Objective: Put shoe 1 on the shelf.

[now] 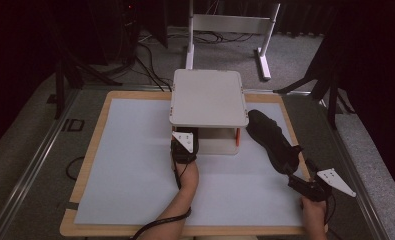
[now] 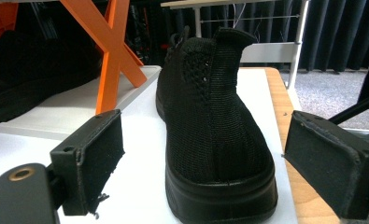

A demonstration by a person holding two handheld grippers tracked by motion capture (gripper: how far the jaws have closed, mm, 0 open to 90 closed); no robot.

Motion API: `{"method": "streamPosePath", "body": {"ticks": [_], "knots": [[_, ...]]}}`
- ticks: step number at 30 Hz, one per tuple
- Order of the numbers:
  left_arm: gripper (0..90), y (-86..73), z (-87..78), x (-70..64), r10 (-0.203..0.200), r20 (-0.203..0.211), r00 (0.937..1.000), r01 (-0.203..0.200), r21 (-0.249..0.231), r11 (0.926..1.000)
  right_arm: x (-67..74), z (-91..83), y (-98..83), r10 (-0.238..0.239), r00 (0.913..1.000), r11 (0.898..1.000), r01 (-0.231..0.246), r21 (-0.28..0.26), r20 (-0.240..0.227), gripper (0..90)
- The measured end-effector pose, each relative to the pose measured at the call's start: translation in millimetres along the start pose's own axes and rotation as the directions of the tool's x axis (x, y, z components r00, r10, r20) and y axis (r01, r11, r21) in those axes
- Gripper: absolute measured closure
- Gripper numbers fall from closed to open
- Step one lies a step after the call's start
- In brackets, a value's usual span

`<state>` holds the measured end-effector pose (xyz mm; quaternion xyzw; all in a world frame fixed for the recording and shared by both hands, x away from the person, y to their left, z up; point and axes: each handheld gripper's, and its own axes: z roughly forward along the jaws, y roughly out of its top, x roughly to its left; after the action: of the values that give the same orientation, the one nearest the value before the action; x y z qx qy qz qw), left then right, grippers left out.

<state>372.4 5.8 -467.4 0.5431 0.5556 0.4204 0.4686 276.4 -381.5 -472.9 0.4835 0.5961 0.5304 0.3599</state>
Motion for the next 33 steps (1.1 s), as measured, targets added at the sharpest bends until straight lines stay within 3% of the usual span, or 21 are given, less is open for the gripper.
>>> {"method": "streamPosePath", "body": {"ticks": [3, 6, 8, 11, 13, 14, 16, 17, 19, 20, 21, 23, 24, 25, 26, 27, 28, 30, 31, 32, 33], "knots": [[71.4, 2.0, -0.7, 1.7, 0.011, 0.024, 0.9997, -0.011, 0.008, 0.9999, 0.5, 0.3, 0.0, -0.006, 1.0000, 1.000, 0.006, 0.005, -0.001, 11.3], [54.8, 8.1, -1.8, 7.7, 0.003, 0.108, 0.9941, -0.008, 0.043, 0.9990, 0.9, 0.7, -0.1, -0.010, 1.0000, 1.000, 0.010, 0.007, 0.000, 11.3], [38.7, 12.2, -2.1, 10.0, 0.007, 0.140, 0.9902, -0.016, 0.066, 0.9977, 1.1, 0.8, -0.1, -0.012, 0.9999, 1.000, 0.012, 0.008, 0.002, 11.3], [22.2, 16.1, -2.7, 12.0, 0.035, 0.171, 0.9846, -0.047, 0.067, 0.9966, 1.4, 0.9, -0.2, -0.012, 0.9999, 1.000, 0.012, 0.008, 0.003, 11.3], [14.0, 21.9, -3.2, 15.1, 0.040, 0.232, 0.9719, -0.060, 0.082, 0.9948, 1.6, 1.1, -0.2, -0.011, 0.9999, 1.000, 0.011, 0.009, 0.003, 11.3], [14.1, 21.9, -3.2, 15.1, 0.040, 0.232, 0.9719, -0.060, 0.082, 0.9948, 1.7, 1.1, -0.1, -0.011, 0.9999, 1.000, 0.011, 0.008, 0.003, 11.3], [10.3, 27.7, -7.8, 18.4, 0.046, 0.278, 0.9596, -0.069, 0.074, 0.9949, 1.6, 1.1, -0.2, -0.010, 0.9999, 1.000, 0.010, 0.010, 0.002, 11.3], [8.2, 27.7, -7.8, 18.4, 0.046, 0.278, 0.9596, -0.069, 0.074, 0.9949, 1.6, 1.1, -0.2, -0.010, 0.9999, 1.000, 0.010, 0.010, 0.002, 11.3], [8.2, 34.4, -11.7, 23.3, 0.036, 0.319, 0.9471, -0.067, 0.088, 0.9938, 1.6, 1.3, -0.2, -0.010, 0.9999, 1.000, 0.010, 0.011, 0.002, 11.3], [8.2, 34.4, -11.7, 23.3, 0.036, 0.319, 0.9471, -0.067, 0.088, 0.9938, 1.6, 1.3, -0.2, -0.010, 0.9999, 1.000, 0.010, 0.011, 0.002, 11.3], [8.2, 37.9, -14.3, 27.4, 0.030, 0.346, 0.9378, -0.066, 0.092, 0.9936, 1.7, 1.4, -0.2, -0.010, 0.9999, 1.000, 0.010, 0.013, 0.002, 11.3], [8.1, 39.4, -15.7, 29.8, 0.031, 0.353, 0.9351, -0.069, 0.097, 0.9929, 1.7, 1.3, -0.2, -0.010, 0.9999, 1.000, 0.010, 0.012, 0.002, 11.4], [2.8, 42.0, -18.7, 34.0, 0.034, 0.382, 0.9236, -0.079, 0.103, 0.9916, 1.6, 1.3, -0.2, -0.010, 1.0000, 1.000, 0.010, 0.012, 0.000, 11.3], [2.0, 42.0, -18.7, 34.0, 0.034, 0.382, 0.9236, -0.079, 0.103, 0.9916, 1.5, 1.4, -0.2, -0.010, 0.9999, 1.000, 0.010, 0.012, -0.003, 11.3], [2.0, 42.4, -20.6, 36.5, 0.043, 0.399, 0.9160, -0.089, 0.097, 0.9913, 1.5, 1.4, -0.2, -0.010, 0.9999, 1.000, 0.010, 0.012, -0.003, 11.3], [2.0, 42.5, -23.4, 40.3, 0.064, 0.430, 0.9004, -0.117, 0.098, 0.9882, 1.7, 1.9, -0.2, -0.019, 0.9998, 1.000, 0.019, 0.011, -0.005, 11.3], [2.1, 42.5, -23.4, 40.3, 0.064, 0.430, 0.9004, -0.117, 0.098, 0.9882, 1.7, 1.9, -0.2, -0.019, 0.9998, 1.000, 0.019, 0.011, -0.005, 11.3], [2.1, 41.7, -29.0, 47.8, 0.100, 0.457, 0.8837, -0.148, 0.070, 0.9866, 3.2, 2.9, 0.0, -0.030, 0.9996, 0.999, 0.029, 0.018, 0.003, 11.3], [2.1, 41.2, -30.8, 51.3, 0.098, 0.476, 0.8739, -0.142, 0.057, 0.9882, 3.5, 2.6, 0.3, -0.028, 0.9996, 0.999, 0.028, 0.017, 0.001, 11.3], [2.1, 41.2, -30.8, 51.3, 0.098, 0.476, 0.8739, -0.142, 0.057, 0.9882, 3.5, 2.6, 0.3, -0.028, 0.9996, 0.999, 0.028, 0.017, 0.001, 11.3], [2.1, 40.8, -32.4, 54.9, 0.102, 0.476, 0.8737, -0.147, 0.058, 0.9874, 2.5, 2.2, 0.8, -0.012, 0.9986, 1.000, 0.013, 0.017, -0.051, 11.3]]}}
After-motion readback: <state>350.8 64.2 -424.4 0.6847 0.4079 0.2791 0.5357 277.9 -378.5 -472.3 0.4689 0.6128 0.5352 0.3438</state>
